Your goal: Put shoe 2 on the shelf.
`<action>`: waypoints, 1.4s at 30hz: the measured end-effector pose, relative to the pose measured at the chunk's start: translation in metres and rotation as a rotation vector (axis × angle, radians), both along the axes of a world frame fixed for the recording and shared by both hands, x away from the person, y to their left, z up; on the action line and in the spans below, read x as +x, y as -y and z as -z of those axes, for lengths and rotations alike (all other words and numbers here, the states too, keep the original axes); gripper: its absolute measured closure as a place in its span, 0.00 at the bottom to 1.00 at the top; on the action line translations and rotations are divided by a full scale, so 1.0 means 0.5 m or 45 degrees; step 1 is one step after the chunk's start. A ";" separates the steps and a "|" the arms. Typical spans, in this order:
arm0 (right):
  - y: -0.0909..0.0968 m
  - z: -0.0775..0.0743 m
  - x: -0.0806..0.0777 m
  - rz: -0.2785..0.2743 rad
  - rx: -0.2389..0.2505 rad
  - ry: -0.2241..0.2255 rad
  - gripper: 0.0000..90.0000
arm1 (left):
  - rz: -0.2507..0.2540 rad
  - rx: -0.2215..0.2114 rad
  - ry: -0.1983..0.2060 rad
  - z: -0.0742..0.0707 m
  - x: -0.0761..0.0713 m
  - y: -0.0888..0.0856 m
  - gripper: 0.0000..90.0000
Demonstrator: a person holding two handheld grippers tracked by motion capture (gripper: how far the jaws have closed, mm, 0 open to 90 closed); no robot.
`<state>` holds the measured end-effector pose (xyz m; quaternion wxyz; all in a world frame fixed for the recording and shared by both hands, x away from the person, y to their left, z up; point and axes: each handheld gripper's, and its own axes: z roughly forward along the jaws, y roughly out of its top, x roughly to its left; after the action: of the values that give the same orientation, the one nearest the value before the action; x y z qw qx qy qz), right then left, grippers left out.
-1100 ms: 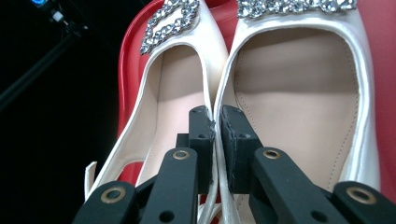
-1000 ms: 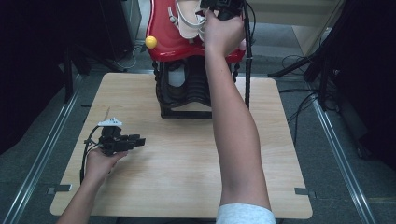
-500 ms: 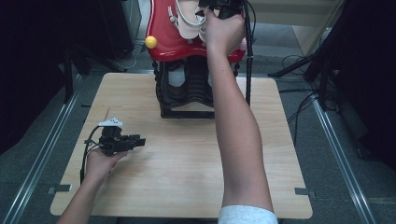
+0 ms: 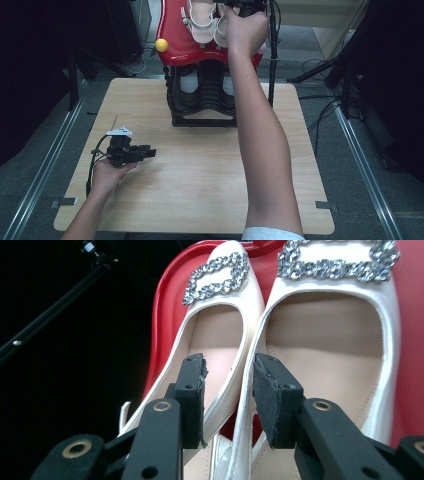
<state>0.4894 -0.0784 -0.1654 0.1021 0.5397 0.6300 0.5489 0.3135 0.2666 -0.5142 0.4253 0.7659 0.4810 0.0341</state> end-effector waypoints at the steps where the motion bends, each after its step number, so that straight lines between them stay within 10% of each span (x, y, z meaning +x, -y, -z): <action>1: 0.003 -0.003 -0.002 -0.001 -0.005 0.008 0.74 | 0.000 0.000 0.000 0.000 0.000 0.000 0.65; 27: 0.155 0.007 -0.035 0.009 -0.043 0.061 0.58 | 0.053 -0.010 0.021 0.005 0.000 0.013 0.52; 42: 0.238 0.063 -0.037 0.057 -0.056 0.042 0.54 | 0.015 0.033 0.021 0.010 0.000 0.028 0.44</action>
<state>0.4711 -0.1974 -0.1967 0.1366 0.5422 0.6281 0.5412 0.3135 0.2526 -0.5190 0.4195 0.7739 0.4725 0.0441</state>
